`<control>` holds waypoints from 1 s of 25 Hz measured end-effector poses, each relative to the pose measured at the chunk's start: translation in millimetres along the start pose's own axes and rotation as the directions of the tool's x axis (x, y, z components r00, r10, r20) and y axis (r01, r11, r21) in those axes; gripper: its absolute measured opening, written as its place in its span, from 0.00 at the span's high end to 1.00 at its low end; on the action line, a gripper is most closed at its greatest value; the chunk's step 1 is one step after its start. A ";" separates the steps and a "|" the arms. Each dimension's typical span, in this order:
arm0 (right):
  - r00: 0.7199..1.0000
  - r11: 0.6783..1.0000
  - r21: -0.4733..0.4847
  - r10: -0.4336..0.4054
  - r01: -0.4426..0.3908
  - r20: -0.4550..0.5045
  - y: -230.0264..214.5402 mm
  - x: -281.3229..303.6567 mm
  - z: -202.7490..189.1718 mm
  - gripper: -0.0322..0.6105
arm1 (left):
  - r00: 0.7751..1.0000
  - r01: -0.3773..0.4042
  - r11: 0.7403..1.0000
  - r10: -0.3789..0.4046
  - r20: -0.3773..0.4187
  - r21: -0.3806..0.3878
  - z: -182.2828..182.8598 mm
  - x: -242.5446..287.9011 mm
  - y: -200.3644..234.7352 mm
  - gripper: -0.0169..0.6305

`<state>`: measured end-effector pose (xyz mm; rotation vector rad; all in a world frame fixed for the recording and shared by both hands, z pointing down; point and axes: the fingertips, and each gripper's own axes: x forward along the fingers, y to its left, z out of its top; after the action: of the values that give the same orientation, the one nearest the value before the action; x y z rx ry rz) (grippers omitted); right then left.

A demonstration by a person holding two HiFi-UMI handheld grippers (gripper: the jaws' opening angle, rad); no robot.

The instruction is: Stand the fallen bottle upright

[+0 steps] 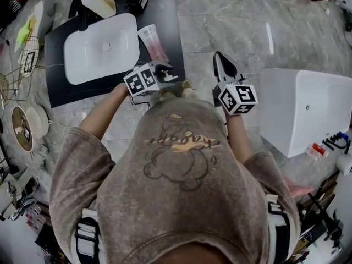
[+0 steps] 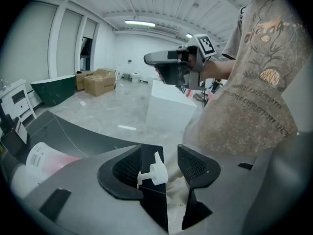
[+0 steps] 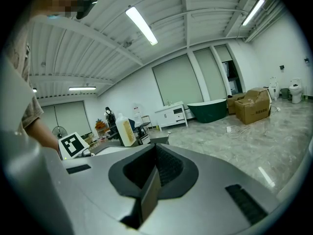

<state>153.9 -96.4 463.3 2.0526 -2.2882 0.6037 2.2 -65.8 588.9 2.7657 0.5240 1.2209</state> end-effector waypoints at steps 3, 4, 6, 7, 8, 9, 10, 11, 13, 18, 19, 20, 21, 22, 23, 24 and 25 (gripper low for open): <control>1.000 1.000 0.003 0.002 -0.002 -0.007 -2.5 -2.2 -3.0 0.95 | 0.999 -0.006 1.000 0.006 -0.033 -0.006 -6.7 7.2 -1.2 0.62; 1.000 1.000 0.005 0.003 -0.003 -0.009 -3.1 -3.2 -3.9 0.95 | 0.999 -0.010 1.000 0.010 -0.044 -0.008 -8.6 9.5 -1.3 0.62; 1.000 1.000 0.008 0.005 -0.005 -0.013 -3.7 -5.1 -6.1 0.95 | 0.998 -0.023 1.000 0.022 -0.065 -0.009 -12.7 13.8 -0.9 0.62; 1.000 1.000 0.009 0.006 -0.006 -0.015 -3.9 -5.9 -7.2 0.95 | 0.997 -0.033 0.999 0.032 -0.074 -0.009 -14.9 15.7 0.0 0.62; 1.000 1.000 0.011 0.007 -0.007 -0.017 -4.2 -6.5 -8.3 0.95 | 0.996 -0.045 0.999 0.044 -0.081 -0.009 -17.2 17.7 1.4 0.62; 1.000 1.000 0.012 0.008 -0.008 -0.018 -4.4 -7.0 -9.3 0.95 | 0.995 -0.059 0.998 0.058 -0.084 -0.010 -19.1 19.6 3.1 0.62; 1.000 1.000 0.013 0.009 -0.008 -0.019 -4.7 -7.4 -10.4 0.95 | 0.994 -0.073 0.997 0.072 -0.083 -0.010 -20.0 21.3 4.9 0.63; 1.000 1.000 0.014 0.010 -0.009 -0.021 -4.8 -7.7 -11.4 0.95 | 0.993 -0.085 0.996 0.084 -0.082 -0.010 -19.9 22.5 6.2 0.63; 1.000 1.000 0.015 0.013 -0.013 -0.023 -4.9 -8.2 -13.7 0.95 | 0.990 -0.111 0.994 0.110 -0.091 -0.006 -19.9 23.0 7.3 0.63; 0.999 0.999 0.020 0.029 -0.029 -0.030 -7.9 -10.9 -18.4 0.95 | 0.971 -0.200 0.980 0.201 -0.128 0.024 -19.3 25.8 8.3 0.66; 0.999 0.999 0.020 0.034 -0.033 -0.030 -7.7 -11.3 -18.2 0.95 | 0.968 -0.210 0.977 0.212 -0.137 0.028 -18.9 26.7 7.8 0.66; 0.999 0.999 0.020 0.038 -0.038 -0.030 -7.2 -11.6 -18.0 0.95 | 0.965 -0.217 0.976 0.218 -0.148 0.028 -18.8 27.3 7.2 0.66; 0.999 0.999 0.020 0.043 -0.042 -0.030 -6.5 -11.7 -17.8 0.95 | 0.961 -0.222 0.975 0.224 -0.160 0.028 -19.1 27.7 6.7 0.66; 0.998 0.999 0.020 0.047 -0.046 -0.030 -5.8 -11.8 -17.9 0.95 | 0.958 -0.229 0.973 0.231 -0.171 0.029 -19.6 28.1 6.4 0.66; 0.998 0.999 0.021 0.051 -0.050 -0.030 -5.3 -12.0 -18.1 0.95 | 0.954 -0.238 0.971 0.239 -0.181 0.030 -20.2 28.7 6.4 0.66; 0.998 0.998 0.021 0.054 -0.053 -0.030 -5.2 -12.4 -18.2 0.95 | 0.950 -0.246 0.969 0.247 -0.191 0.030 -20.9 29.5 6.7 0.67; 0.998 0.998 0.022 0.056 -0.055 -0.030 -5.6 -13.0 -18.2 0.95 | 0.947 -0.253 0.967 0.253 -0.199 0.027 -21.3 30.8 7.0 0.67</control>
<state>156.6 -79.1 478.3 1.9802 -2.3392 0.6593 7.9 -63.6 626.5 2.7931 0.1815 1.5647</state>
